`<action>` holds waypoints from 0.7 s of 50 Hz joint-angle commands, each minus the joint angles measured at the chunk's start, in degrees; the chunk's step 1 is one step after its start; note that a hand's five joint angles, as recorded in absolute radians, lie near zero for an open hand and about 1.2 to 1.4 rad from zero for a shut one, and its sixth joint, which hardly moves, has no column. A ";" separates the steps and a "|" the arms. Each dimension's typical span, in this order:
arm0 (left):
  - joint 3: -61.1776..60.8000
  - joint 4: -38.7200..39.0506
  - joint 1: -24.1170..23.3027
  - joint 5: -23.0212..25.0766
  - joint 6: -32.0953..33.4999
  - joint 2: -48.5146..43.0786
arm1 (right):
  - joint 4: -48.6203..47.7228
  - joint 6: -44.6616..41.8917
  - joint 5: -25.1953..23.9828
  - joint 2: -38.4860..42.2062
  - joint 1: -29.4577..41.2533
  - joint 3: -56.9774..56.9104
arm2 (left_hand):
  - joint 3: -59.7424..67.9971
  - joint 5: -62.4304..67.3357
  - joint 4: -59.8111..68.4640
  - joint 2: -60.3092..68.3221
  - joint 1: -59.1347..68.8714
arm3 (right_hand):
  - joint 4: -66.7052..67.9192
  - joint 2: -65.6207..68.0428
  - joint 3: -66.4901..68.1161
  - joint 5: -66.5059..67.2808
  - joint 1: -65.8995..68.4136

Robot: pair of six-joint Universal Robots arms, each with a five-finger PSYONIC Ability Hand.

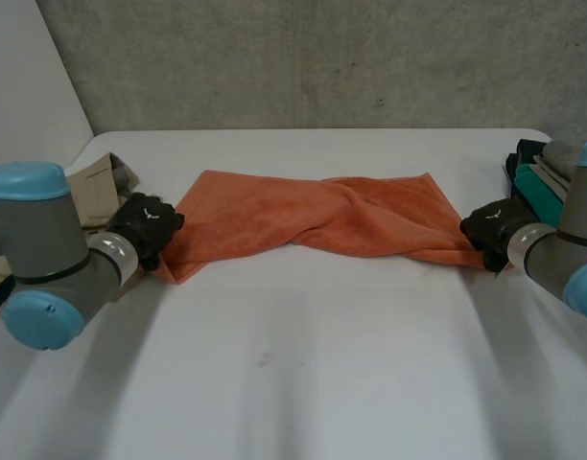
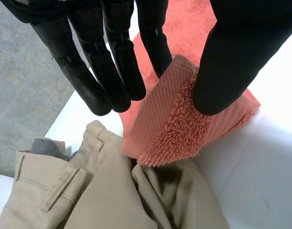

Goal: Fold the laundry.

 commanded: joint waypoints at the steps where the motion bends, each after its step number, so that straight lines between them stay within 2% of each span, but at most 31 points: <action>1: -0.13 0.34 -0.50 -2.78 2.72 -0.15 | 0.07 -0.13 0.33 -0.04 -0.47 0.11 | 2.52 2.32 2.53 2.66 2.73 | 11.46 12.17 11.68 13.51 15.14; 7: -0.13 1.31 -0.59 -3.92 4.13 -0.85 | 0.07 -0.13 0.33 0.14 -0.47 0.72 | -2.54 -2.74 -2.53 -2.40 -2.33 | 11.46 12.17 11.68 13.51 15.14; 11: -0.30 1.93 -0.50 -4.01 5.53 -0.85 | 0.16 -0.05 0.33 0.23 -0.65 0.72 | 27.15 26.95 27.16 27.29 27.36 | 11.46 12.17 11.68 13.51 15.14; 15: -1.18 2.80 -0.41 -4.89 5.10 0.46 | 1.65 0.39 0.33 -0.82 -0.91 1.69 | 27.21 27.02 27.23 27.36 27.43 | 11.46 12.17 11.68 13.51 15.14; 19: -3.47 3.68 -0.59 -5.24 2.21 5.55 | 7.00 0.83 -0.02 -5.74 -1.61 3.71 | 27.21 27.02 27.23 27.36 27.43 | 11.46 12.17 11.68 13.51 15.14; 24: -6.01 3.60 -0.94 -4.80 -3.33 15.83 | 14.11 1.54 -1.43 -18.28 -4.33 5.12 | 27.21 27.02 27.23 27.36 27.43 | 11.46 12.17 11.68 13.51 15.14; 28: -6.90 3.86 -0.59 -4.63 -7.46 23.39 | 16.33 2.15 -3.36 -26.65 -5.66 3.89 | 27.21 27.02 27.23 27.36 27.43 | 11.46 12.17 11.68 13.51 15.14; 31: -6.55 3.95 -0.15 -4.10 -11.23 28.57 | 15.81 3.64 -5.20 -31.04 -6.18 0.65 | 27.21 27.02 27.23 27.36 27.43 | 11.46 12.17 11.68 13.51 15.14; 35: -5.76 3.68 0.20 -2.44 -15.10 33.32 | 14.14 7.50 -6.53 -30.98 -6.62 -4.79 | 27.21 27.02 27.23 27.36 27.43 | 11.46 12.17 11.68 13.51 15.14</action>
